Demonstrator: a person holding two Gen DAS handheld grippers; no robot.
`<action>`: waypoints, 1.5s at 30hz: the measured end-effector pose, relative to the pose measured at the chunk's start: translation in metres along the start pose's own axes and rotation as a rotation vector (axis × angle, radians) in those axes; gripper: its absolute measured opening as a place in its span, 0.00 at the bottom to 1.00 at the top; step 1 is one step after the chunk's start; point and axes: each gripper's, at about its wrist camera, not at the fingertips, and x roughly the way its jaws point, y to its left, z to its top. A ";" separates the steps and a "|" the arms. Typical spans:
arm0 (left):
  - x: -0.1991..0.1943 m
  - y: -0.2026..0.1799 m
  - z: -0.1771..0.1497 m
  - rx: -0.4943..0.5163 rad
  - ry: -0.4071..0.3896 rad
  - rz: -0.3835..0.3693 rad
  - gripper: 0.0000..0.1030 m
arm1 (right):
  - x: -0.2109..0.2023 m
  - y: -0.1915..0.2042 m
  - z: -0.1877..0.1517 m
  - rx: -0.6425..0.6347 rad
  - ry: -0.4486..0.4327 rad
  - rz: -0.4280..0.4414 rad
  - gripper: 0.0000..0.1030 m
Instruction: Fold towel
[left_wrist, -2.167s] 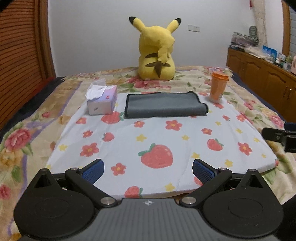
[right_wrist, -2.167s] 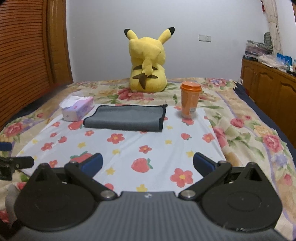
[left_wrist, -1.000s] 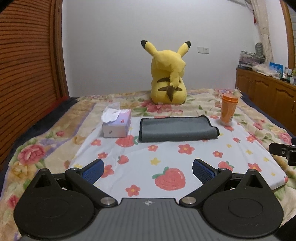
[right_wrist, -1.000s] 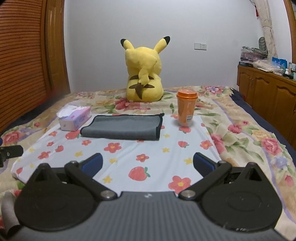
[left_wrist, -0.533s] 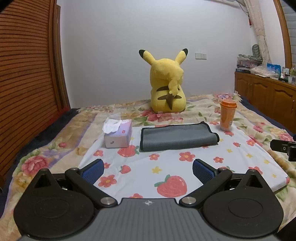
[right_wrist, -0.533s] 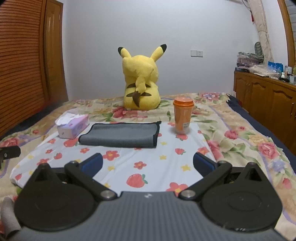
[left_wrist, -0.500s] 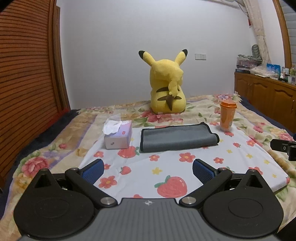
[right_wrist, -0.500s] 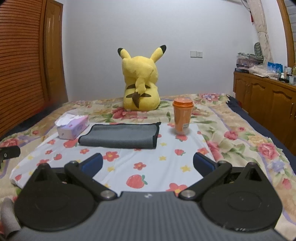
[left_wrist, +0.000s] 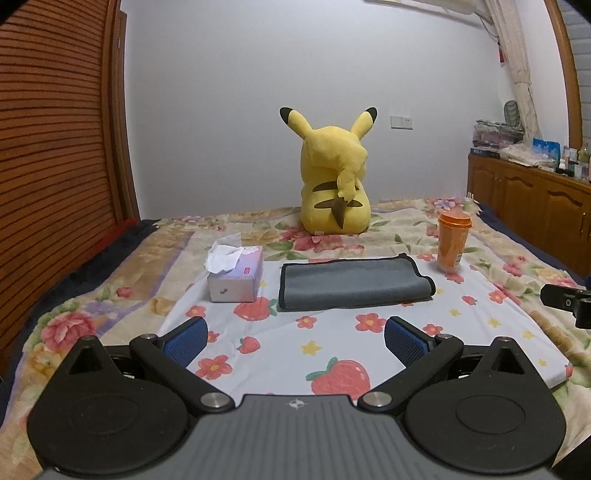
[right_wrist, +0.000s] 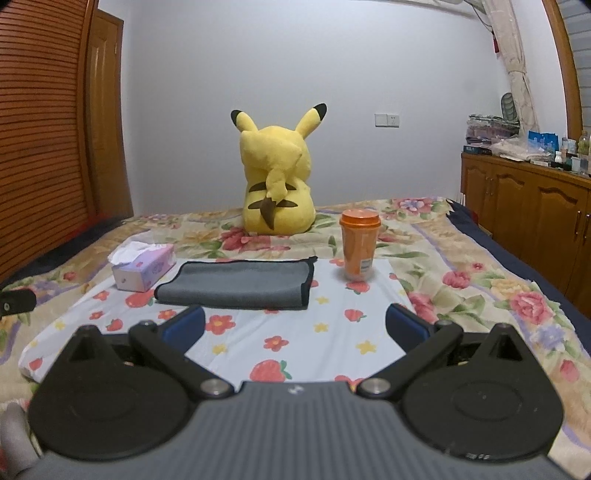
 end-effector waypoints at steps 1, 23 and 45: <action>0.000 0.001 0.000 -0.004 0.002 0.000 1.00 | 0.000 0.000 0.000 0.001 0.000 0.000 1.00; 0.000 0.000 -0.002 0.007 0.006 0.004 1.00 | 0.000 -0.001 -0.001 0.008 0.003 0.000 1.00; 0.001 -0.004 -0.007 0.037 0.008 0.012 1.00 | 0.000 -0.002 -0.001 0.010 0.003 0.000 1.00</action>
